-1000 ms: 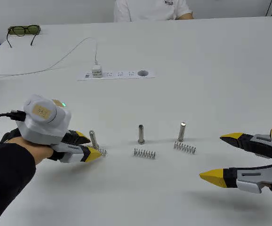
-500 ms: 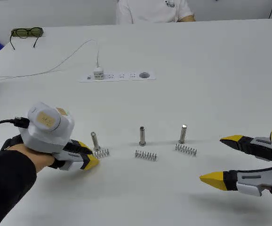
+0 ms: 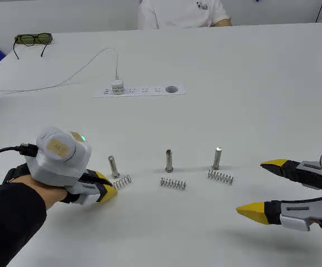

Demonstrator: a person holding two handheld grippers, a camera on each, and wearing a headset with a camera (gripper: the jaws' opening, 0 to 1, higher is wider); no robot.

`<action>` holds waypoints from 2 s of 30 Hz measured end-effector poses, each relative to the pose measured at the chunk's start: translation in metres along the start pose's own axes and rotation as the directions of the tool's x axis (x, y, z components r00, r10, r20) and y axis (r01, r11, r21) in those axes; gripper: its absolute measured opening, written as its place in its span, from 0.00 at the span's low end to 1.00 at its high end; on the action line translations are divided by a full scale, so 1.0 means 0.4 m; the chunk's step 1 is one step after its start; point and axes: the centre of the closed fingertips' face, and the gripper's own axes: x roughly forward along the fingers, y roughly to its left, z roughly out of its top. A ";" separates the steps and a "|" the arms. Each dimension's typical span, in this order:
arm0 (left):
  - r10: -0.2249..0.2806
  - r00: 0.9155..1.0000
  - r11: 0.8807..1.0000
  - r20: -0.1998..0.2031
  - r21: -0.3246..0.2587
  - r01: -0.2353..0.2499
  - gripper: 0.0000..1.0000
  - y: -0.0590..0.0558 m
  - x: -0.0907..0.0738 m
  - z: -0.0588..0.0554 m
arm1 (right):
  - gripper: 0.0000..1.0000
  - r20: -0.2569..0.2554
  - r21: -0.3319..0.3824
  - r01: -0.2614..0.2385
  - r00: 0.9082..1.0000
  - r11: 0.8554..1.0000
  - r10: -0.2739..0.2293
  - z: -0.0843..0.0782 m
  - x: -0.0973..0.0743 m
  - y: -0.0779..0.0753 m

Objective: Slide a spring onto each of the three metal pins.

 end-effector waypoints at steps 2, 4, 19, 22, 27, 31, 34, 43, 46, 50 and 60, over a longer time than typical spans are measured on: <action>-0.005 1.000 1.000 0.008 -0.007 0.005 0.10 -0.004 -0.002 0.007 | 0.69 0.002 -0.004 0.000 1.000 1.000 0.000 0.004 0.000 0.003; -0.009 1.000 1.000 0.017 -0.004 0.009 0.10 -0.012 -0.005 0.016 | 0.69 0.003 -0.009 -0.001 1.000 1.000 0.001 0.007 -0.001 0.003; -0.111 0.987 0.991 0.112 0.091 0.101 0.10 -0.125 -0.019 0.093 | 0.60 0.012 -0.043 -0.047 0.999 0.998 0.048 0.049 0.006 0.045; -0.132 0.984 0.987 0.117 0.110 0.119 0.10 -0.146 -0.014 0.100 | 0.58 0.016 -0.049 -0.064 0.998 0.997 0.065 0.057 0.009 0.057; -0.183 0.974 0.973 0.132 0.164 0.161 0.10 -0.190 -0.011 0.119 | 0.53 0.017 -0.039 -0.087 0.996 0.995 0.087 0.060 0.010 0.070; -0.215 0.967 0.959 0.134 0.218 0.182 0.10 -0.223 -0.009 0.133 | 0.47 0.029 -0.031 -0.134 0.990 0.991 0.135 0.073 0.019 0.099; -0.233 0.962 0.950 0.141 0.242 0.195 0.10 -0.244 -0.009 0.143 | 0.44 0.029 -0.035 -0.170 0.985 0.985 0.171 0.082 0.028 0.125; -0.271 0.952 0.925 0.142 0.311 0.216 0.10 -0.292 -0.014 0.160 | 0.33 0.012 -0.068 -0.274 0.961 0.959 0.276 0.096 0.054 0.189; -0.285 0.948 0.916 0.140 0.331 0.227 0.10 -0.307 -0.017 0.165 | 0.32 0.007 -0.085 -0.297 0.954 0.951 0.299 0.105 0.064 0.204; -0.296 0.946 0.904 0.134 0.358 0.232 0.10 -0.324 -0.021 0.169 | 0.29 -0.006 -0.111 -0.336 0.941 0.935 0.337 0.111 0.075 0.232; -0.325 0.939 0.878 0.112 0.404 0.256 0.10 -0.361 -0.024 0.174 | 0.25 -0.044 -0.166 -0.381 0.924 0.910 0.379 0.108 0.089 0.270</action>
